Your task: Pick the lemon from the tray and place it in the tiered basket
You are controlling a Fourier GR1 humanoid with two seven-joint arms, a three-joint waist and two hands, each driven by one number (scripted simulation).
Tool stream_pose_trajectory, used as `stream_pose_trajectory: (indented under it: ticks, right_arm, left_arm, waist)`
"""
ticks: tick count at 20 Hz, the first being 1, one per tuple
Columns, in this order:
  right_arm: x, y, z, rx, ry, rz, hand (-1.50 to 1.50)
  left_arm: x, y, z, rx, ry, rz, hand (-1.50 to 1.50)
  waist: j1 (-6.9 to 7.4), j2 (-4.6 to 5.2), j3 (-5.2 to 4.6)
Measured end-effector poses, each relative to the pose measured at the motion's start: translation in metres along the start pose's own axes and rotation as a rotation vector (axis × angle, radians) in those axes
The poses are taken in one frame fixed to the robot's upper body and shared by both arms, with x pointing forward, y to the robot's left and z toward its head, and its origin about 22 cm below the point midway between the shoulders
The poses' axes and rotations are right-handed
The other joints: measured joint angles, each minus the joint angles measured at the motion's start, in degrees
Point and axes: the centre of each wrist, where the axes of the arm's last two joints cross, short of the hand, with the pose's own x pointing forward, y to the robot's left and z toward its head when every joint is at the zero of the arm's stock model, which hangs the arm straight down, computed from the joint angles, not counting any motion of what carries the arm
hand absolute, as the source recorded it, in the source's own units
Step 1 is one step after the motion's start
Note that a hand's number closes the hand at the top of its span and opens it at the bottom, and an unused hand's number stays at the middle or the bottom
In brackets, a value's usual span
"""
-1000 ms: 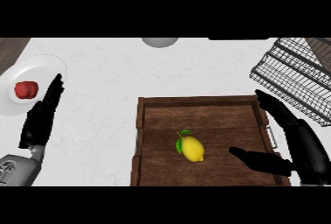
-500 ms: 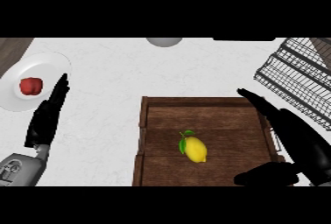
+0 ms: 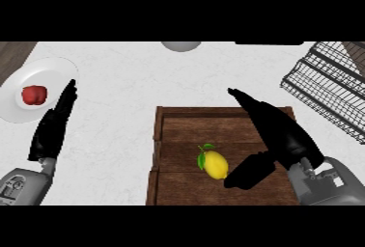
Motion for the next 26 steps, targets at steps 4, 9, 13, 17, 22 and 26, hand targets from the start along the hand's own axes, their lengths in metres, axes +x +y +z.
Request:
stream_pose_trajectory:
  ticks: [4,9,13,17,22,26]
  right_arm:
    - [0.01,0.011,-0.012,0.04,0.036,0.029,-1.5]
    - [0.011,0.029,-0.021,0.075,0.075,0.07,-1.5]
    - [0.006,0.036,-0.02,0.085,0.089,0.089,-1.5]
    - [0.005,0.044,-0.017,0.087,0.089,0.119,-1.5]
    - [0.007,0.055,-0.013,0.059,0.084,0.179,-1.5]
    - [0.009,0.066,-0.004,0.038,0.07,0.216,-1.5]
  left_arm:
    - [-0.002,0.004,0.002,0.002,0.006,0.005,0.0]
    - [-0.001,0.007,0.004,0.009,0.009,0.003,0.0]
    - [-0.006,0.01,0.006,0.012,0.011,0.002,0.0]
    - [-0.001,0.004,0.005,0.018,0.012,0.006,0.0]
    - [-0.002,0.011,0.008,0.012,0.01,0.0,0.0]
    - [-0.002,0.016,0.007,0.017,0.011,-0.001,0.0]
  waist:
    - [-0.04,-0.08,0.01]
    - [-0.42,-0.13,0.05]
    - [-0.71,-0.14,0.06]
    - [-0.89,-0.15,0.07]
    - [-0.84,-0.19,0.07]
    - [-0.93,-0.21,0.07]
